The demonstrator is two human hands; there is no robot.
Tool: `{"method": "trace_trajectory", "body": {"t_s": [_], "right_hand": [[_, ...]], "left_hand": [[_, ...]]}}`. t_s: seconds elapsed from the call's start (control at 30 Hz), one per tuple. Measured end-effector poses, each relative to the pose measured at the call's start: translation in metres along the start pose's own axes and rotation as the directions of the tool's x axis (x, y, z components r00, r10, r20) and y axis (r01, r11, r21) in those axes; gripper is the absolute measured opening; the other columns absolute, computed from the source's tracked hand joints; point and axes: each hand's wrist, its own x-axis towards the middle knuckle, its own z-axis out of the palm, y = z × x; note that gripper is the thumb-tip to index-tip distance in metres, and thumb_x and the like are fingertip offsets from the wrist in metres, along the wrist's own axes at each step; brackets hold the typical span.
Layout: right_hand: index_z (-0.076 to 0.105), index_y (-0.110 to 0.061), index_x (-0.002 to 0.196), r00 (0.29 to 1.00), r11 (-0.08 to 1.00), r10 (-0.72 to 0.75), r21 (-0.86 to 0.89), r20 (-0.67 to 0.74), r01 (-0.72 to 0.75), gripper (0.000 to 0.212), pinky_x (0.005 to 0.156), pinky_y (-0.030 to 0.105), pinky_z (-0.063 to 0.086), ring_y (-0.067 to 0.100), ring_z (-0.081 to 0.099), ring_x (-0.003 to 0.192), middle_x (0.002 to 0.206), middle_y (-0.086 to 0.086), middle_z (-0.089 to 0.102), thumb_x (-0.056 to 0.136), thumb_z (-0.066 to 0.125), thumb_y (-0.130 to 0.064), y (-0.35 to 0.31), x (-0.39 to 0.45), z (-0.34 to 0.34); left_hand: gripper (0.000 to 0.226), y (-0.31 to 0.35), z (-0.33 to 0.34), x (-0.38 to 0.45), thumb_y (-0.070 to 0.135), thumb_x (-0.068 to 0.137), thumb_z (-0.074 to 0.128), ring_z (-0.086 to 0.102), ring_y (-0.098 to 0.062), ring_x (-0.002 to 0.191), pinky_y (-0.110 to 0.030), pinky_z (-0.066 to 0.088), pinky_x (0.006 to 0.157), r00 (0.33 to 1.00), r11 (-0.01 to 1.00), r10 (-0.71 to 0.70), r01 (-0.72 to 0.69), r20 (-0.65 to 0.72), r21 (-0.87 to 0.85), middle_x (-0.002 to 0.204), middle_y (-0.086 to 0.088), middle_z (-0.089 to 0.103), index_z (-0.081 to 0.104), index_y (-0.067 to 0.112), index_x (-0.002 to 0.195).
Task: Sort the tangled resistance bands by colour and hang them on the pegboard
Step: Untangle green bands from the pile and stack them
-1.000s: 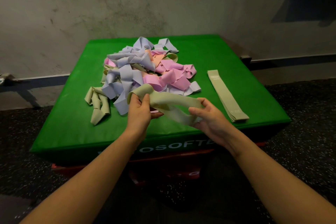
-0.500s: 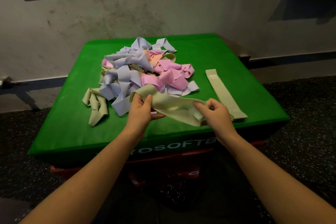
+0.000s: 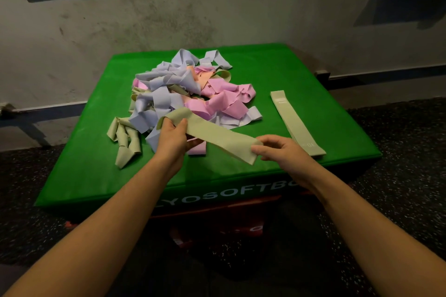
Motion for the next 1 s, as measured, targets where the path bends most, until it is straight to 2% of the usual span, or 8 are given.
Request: {"method": "trace_trajectory", "body": {"t_s": [0.23, 0.33, 0.47, 0.57, 0.67, 0.73, 0.83, 1.0], "right_hand": [[0.068, -0.024, 0.107, 0.997, 1.0, -0.018, 0.014, 0.069, 0.017, 0.03, 0.075, 0.027, 0.058, 0.014, 0.07, 0.08, 0.087, 0.002, 0.075, 0.089, 0.066, 0.0, -0.001, 0.002, -0.009], [0.071, -0.027, 0.108, 0.995, 0.998, -0.055, -0.004, 0.087, 0.055, 0.032, 0.078, 0.025, 0.057, 0.01, 0.07, 0.084, 0.091, -0.001, 0.075, 0.09, 0.065, -0.001, 0.0, 0.003, -0.014], [0.071, -0.029, 0.113, 0.995, 0.995, -0.088, 0.045, 0.045, 0.086, 0.037, 0.08, 0.026, 0.057, 0.018, 0.07, 0.092, 0.095, 0.0, 0.077, 0.091, 0.064, -0.001, 0.004, 0.007, -0.025], [0.073, -0.029, 0.109, 0.993, 0.995, -0.094, -0.021, 0.064, 0.096, 0.029, 0.088, 0.028, 0.056, 0.017, 0.067, 0.108, 0.112, -0.007, 0.074, 0.093, 0.063, -0.006, 0.006, 0.009, -0.037], [0.073, -0.033, 0.11, 0.991, 0.994, -0.106, -0.03, 0.082, 0.109, 0.026, 0.095, 0.047, 0.055, 0.041, 0.062, 0.112, 0.111, 0.0, 0.075, 0.094, 0.065, -0.014, 0.011, 0.008, -0.049], [0.072, -0.039, 0.111, 0.987, 0.986, -0.123, -0.097, 0.106, 0.134, 0.026, 0.089, 0.065, 0.051, 0.06, 0.058, 0.098, 0.106, 0.006, 0.075, 0.093, 0.066, -0.022, 0.014, 0.008, -0.057], [0.073, -0.031, 0.108, 0.987, 0.982, -0.148, -0.109, 0.064, 0.154, 0.027, 0.063, 0.041, 0.049, 0.031, 0.056, 0.063, 0.099, 0.006, 0.077, 0.093, 0.065, -0.009, 0.014, 0.008, -0.069], [0.073, -0.02, 0.106, 0.982, 0.967, -0.16, -0.184, 0.105, 0.177, 0.025, 0.082, 0.013, 0.051, -0.002, 0.068, 0.097, 0.104, -0.009, 0.073, 0.092, 0.064, -0.001, 0.01, 0.006, -0.096]], "left_hand": [[0.03, 0.005, 0.009, 0.02, 0.004, 0.102, 0.041, 0.06, -0.025, 0.109, -0.035, 0.059, 0.068, 1.0, 0.996, -0.003, 0.004, -0.01, 0.091, 0.133, -0.009, 0.053, 0.038, 0.017, 0.13], [0.046, 0.006, 0.018, 0.028, 0.0, 0.1, 0.043, 0.058, -0.026, 0.112, -0.034, 0.059, 0.065, 1.0, 0.997, -0.01, 0.01, -0.002, 0.08, 0.133, -0.008, 0.05, 0.031, 0.019, 0.14], [0.07, 0.008, 0.031, 0.04, -0.01, 0.094, 0.044, 0.055, -0.034, 0.118, -0.052, 0.059, 0.081, 0.999, 0.997, -0.02, 0.017, 0.046, 0.075, 0.138, -0.012, 0.045, 0.021, 0.032, 0.146], [0.071, 0.011, 0.045, 0.047, -0.016, 0.092, 0.038, 0.057, -0.034, 0.115, -0.054, 0.057, 0.085, 0.997, 0.998, -0.048, 0.046, 0.068, 0.034, 0.133, -0.013, 0.046, 0.023, 0.033, 0.14], [0.07, 0.011, 0.061, 0.053, -0.018, 0.092, 0.034, 0.058, -0.029, 0.107, -0.053, 0.056, 0.087, 0.994, 0.999, -0.053, 0.054, 0.099, -0.003, 0.124, -0.012, 0.049, 0.024, 0.03, 0.142], [0.072, 0.008, 0.073, 0.058, -0.019, 0.091, 0.032, 0.057, -0.027, 0.101, -0.05, 0.053, 0.088, 0.989, 0.998, -0.064, 0.067, 0.131, -0.016, 0.125, -0.015, 0.048, 0.023, 0.027, 0.145], [0.073, 0.004, 0.094, 0.068, -0.019, 0.091, 0.033, 0.054, -0.024, 0.089, -0.043, 0.055, 0.074, 0.987, 0.997, -0.079, 0.082, 0.139, -0.013, 0.123, -0.016, 0.045, 0.019, 0.024, 0.148], [0.077, 0.0, 0.131, 0.087, -0.014, 0.091, 0.034, 0.053, -0.034, 0.112, -0.053, 0.054, 0.085, 0.967, 0.988, -0.152, 0.155, 0.203, 0.003, 0.14, -0.019, 0.038, 0.012, 0.029, 0.151]]}}
